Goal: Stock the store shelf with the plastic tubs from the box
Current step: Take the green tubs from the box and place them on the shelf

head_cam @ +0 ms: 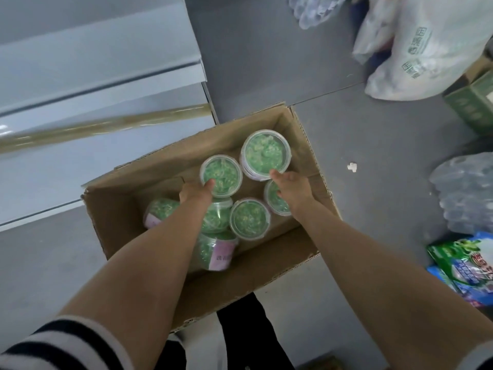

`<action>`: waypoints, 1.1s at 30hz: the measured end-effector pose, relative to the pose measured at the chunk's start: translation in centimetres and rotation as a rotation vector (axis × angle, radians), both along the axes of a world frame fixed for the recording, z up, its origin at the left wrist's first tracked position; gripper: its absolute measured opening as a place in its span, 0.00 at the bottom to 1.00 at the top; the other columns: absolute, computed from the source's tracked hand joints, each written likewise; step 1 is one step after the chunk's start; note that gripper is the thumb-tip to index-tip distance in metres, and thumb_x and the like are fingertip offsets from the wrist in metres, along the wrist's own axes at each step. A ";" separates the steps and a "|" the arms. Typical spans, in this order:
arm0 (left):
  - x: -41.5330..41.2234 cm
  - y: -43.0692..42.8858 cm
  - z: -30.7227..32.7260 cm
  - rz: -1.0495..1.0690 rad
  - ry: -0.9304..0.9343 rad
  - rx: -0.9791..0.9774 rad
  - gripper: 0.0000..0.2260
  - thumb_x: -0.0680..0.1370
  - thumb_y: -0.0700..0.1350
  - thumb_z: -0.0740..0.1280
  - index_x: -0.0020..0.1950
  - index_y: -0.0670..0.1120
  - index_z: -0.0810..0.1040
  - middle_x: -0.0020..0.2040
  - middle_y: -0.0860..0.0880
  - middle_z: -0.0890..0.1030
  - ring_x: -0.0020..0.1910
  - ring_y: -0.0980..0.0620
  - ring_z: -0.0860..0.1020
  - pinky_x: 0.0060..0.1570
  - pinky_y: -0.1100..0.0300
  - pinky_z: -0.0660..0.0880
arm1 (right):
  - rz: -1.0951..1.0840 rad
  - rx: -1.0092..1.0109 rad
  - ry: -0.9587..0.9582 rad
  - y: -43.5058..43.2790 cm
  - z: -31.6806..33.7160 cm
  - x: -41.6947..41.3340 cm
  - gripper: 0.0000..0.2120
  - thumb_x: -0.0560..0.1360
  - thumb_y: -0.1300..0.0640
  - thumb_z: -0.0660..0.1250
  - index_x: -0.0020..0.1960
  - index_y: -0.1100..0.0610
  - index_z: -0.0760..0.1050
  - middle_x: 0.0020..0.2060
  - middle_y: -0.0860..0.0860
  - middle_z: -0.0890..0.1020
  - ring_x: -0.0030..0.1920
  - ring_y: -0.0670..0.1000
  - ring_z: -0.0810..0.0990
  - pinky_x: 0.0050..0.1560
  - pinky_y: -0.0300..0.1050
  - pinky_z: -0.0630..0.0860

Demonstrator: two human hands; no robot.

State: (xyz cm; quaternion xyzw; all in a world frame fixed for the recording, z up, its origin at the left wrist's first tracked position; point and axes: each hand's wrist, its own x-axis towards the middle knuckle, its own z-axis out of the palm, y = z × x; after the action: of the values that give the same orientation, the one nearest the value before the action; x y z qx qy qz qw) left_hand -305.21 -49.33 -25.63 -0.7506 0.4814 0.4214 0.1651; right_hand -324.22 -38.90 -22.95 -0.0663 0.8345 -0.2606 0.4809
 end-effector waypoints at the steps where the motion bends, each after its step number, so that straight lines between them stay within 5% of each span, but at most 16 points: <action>1: 0.1 -0.1 0.0 0.019 0.011 0.018 0.27 0.77 0.61 0.62 0.62 0.38 0.75 0.59 0.40 0.79 0.57 0.42 0.78 0.43 0.54 0.70 | -0.015 -0.012 0.004 0.2 0.0 0.2 0.20 0.70 0.35 0.70 0.45 0.53 0.78 0.41 0.49 0.81 0.47 0.52 0.81 0.59 0.55 0.79; 5: 0.5 -0.4 0.2 0.121 0.122 0.026 0.25 0.75 0.59 0.67 0.60 0.41 0.78 0.60 0.41 0.79 0.59 0.42 0.78 0.59 0.49 0.75 | -0.103 -0.065 0.028 0.6 0.9 1.3 0.19 0.70 0.38 0.72 0.34 0.47 0.67 0.31 0.46 0.73 0.35 0.48 0.72 0.49 0.50 0.75; 11: 2.6 0.0 3.5 0.412 0.259 -0.027 0.32 0.69 0.58 0.74 0.66 0.41 0.73 0.58 0.44 0.80 0.52 0.44 0.80 0.50 0.54 0.76 | -0.116 -0.065 0.075 1.4 3.9 3.5 0.19 0.72 0.41 0.69 0.37 0.57 0.73 0.32 0.54 0.74 0.34 0.51 0.71 0.43 0.49 0.73; 14: 4.8 -0.1 5.6 0.538 0.369 0.006 0.30 0.68 0.58 0.75 0.60 0.40 0.75 0.49 0.45 0.83 0.47 0.46 0.80 0.44 0.54 0.73 | -0.193 -0.079 0.052 2.5 5.8 4.9 0.19 0.73 0.44 0.71 0.44 0.62 0.78 0.37 0.54 0.79 0.38 0.51 0.77 0.48 0.50 0.79; 17: 7.8 0.0 8.4 0.584 0.486 0.013 0.26 0.68 0.56 0.76 0.56 0.39 0.77 0.46 0.46 0.83 0.44 0.47 0.81 0.53 0.53 0.76 | -0.252 -0.127 0.053 3.4 8.9 7.6 0.14 0.73 0.45 0.73 0.43 0.56 0.78 0.42 0.55 0.83 0.43 0.54 0.81 0.56 0.56 0.81; 20: 12.1 0.7 12.1 0.586 0.568 -0.014 0.15 0.71 0.53 0.74 0.46 0.42 0.79 0.42 0.45 0.81 0.42 0.48 0.79 0.58 0.50 0.77 | -0.229 -0.158 0.091 4.1 12.7 11.1 0.14 0.72 0.43 0.72 0.41 0.54 0.79 0.43 0.54 0.84 0.49 0.57 0.83 0.57 0.57 0.80; 24: 19.3 2.1 18.2 0.605 0.724 -0.054 0.13 0.74 0.50 0.72 0.38 0.42 0.75 0.37 0.45 0.78 0.38 0.50 0.76 0.55 0.51 0.77 | -0.126 -0.201 0.119 4.3 18.1 16.9 0.20 0.73 0.40 0.68 0.47 0.59 0.79 0.42 0.54 0.83 0.46 0.54 0.83 0.56 0.55 0.80; 27: 25.2 2.2 23.2 0.658 0.830 -0.083 0.11 0.76 0.47 0.71 0.43 0.40 0.74 0.36 0.46 0.77 0.31 0.52 0.75 0.46 0.53 0.78 | -0.031 -0.217 0.156 3.7 22.1 21.9 0.26 0.70 0.36 0.66 0.46 0.61 0.76 0.45 0.58 0.82 0.49 0.58 0.82 0.58 0.58 0.79; 30: 31.6 1.7 27.9 0.710 0.930 -0.119 0.10 0.76 0.46 0.71 0.48 0.41 0.75 0.36 0.46 0.77 0.29 0.54 0.74 0.26 0.61 0.76 | -0.024 -0.360 0.122 2.9 25.9 27.2 0.23 0.71 0.40 0.69 0.46 0.62 0.77 0.38 0.55 0.80 0.43 0.56 0.80 0.56 0.57 0.80; 33: 37.6 1.1 32.0 0.678 0.965 -0.251 0.19 0.74 0.49 0.73 0.58 0.39 0.76 0.52 0.44 0.80 0.42 0.47 0.80 0.38 0.54 0.80 | 0.023 -0.467 0.126 2.2 29.9 32.4 0.20 0.72 0.42 0.70 0.41 0.60 0.78 0.36 0.54 0.81 0.41 0.55 0.81 0.54 0.56 0.81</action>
State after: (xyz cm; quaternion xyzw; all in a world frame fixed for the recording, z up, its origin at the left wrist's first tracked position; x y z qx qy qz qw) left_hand -267.62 -48.20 6.38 -0.6002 0.2821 0.6835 -0.3052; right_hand -291.85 -36.75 6.96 -0.2011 0.7792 -0.4362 0.4026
